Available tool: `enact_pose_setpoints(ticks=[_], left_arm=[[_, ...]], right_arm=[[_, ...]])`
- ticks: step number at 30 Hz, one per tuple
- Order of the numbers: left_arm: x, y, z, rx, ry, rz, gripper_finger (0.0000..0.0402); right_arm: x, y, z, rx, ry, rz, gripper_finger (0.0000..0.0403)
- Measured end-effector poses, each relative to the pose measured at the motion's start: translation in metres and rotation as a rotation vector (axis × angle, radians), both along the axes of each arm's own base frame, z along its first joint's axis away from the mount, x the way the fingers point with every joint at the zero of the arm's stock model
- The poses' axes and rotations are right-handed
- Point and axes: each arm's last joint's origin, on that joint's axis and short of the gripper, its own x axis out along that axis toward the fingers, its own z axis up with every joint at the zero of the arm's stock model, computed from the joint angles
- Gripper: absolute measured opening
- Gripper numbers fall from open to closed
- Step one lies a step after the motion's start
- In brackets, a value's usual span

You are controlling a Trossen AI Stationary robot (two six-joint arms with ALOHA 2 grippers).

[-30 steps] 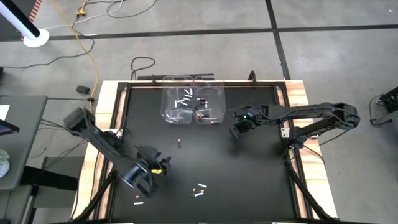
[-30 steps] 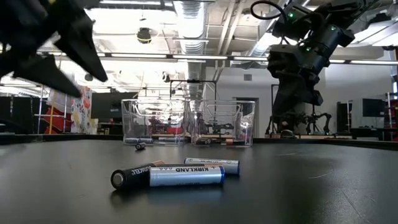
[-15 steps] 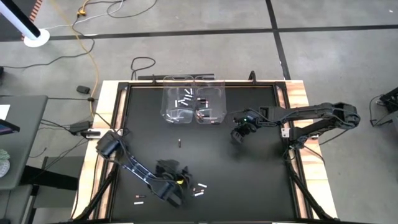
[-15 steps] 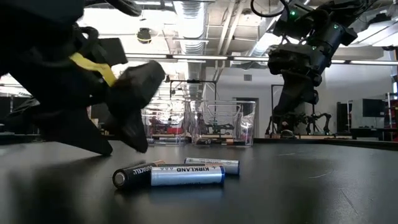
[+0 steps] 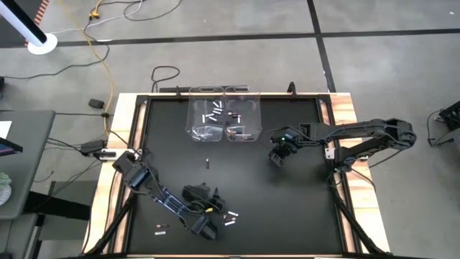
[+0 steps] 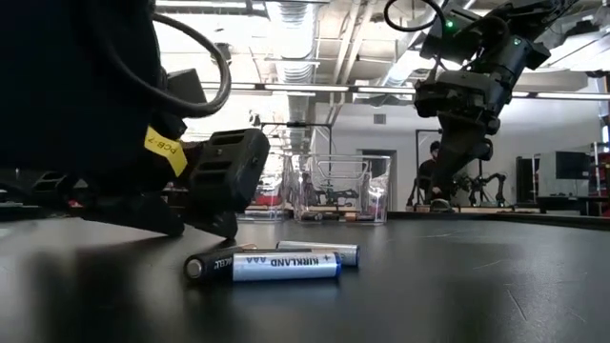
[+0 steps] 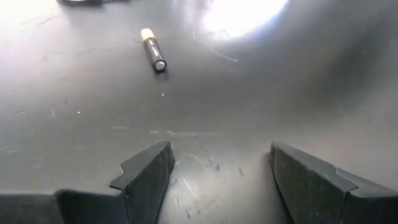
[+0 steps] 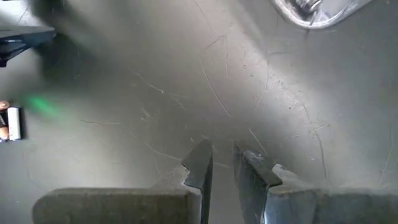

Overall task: Sort batteries
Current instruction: Put the black battery into the right transparent bin

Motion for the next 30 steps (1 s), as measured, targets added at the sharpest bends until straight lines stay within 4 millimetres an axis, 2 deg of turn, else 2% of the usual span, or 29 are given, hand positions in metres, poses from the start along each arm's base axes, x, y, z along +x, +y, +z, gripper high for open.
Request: enact_pose_setpoints(ticks=[8, 16, 21, 30], left_arm=[[0.007, 0.018, -0.001, 0.034, -0.02, 0.054, 0.0274], [0.018, 0.051, -0.001, 0.057, 0.001, 0.157, 0.0274], [0.013, 0.07, -0.008, 0.101, 0.017, 0.189, 0.0274], [0.01, 0.083, -0.017, 0.137, -0.003, 0.178, 0.0269]], right_arm=[[0.0, 0.0, 0.0, 0.005, -0.002, -0.009, 0.0082], [0.001, -0.001, 0.001, 0.024, -0.016, -0.042, 0.0082], [0.001, -0.001, 0.001, 0.033, -0.015, -0.055, 0.0082], [0.001, 0.0, 0.001, 0.035, -0.014, -0.056, 0.0082]])
